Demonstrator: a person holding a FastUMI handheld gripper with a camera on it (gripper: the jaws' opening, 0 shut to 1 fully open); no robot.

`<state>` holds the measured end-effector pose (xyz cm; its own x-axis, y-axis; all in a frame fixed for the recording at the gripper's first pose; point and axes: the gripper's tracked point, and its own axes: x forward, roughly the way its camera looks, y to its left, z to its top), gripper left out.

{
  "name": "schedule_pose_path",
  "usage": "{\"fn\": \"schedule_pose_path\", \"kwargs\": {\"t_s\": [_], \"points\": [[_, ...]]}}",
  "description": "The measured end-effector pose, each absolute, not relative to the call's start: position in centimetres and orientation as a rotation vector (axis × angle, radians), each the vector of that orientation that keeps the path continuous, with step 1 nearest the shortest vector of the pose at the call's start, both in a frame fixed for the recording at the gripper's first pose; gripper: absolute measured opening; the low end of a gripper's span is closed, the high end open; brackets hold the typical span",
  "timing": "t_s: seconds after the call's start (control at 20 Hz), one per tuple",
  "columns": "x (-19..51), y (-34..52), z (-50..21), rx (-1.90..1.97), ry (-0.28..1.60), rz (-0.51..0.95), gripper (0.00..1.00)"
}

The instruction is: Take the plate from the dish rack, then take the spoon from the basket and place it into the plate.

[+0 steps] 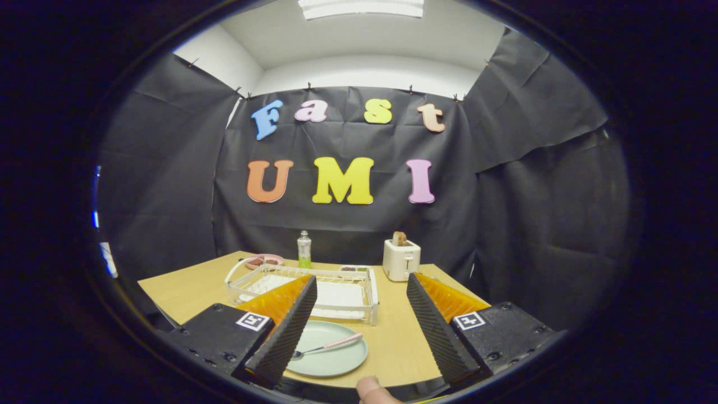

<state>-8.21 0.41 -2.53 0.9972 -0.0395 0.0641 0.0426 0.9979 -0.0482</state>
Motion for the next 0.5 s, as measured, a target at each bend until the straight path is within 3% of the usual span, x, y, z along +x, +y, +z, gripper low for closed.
{"fn": "schedule_pose_path", "kwargs": {"t_s": [0.5], "points": [[-12.2, -3.0, 1.1, -0.008, -0.131, -0.039, 1.0]]}}
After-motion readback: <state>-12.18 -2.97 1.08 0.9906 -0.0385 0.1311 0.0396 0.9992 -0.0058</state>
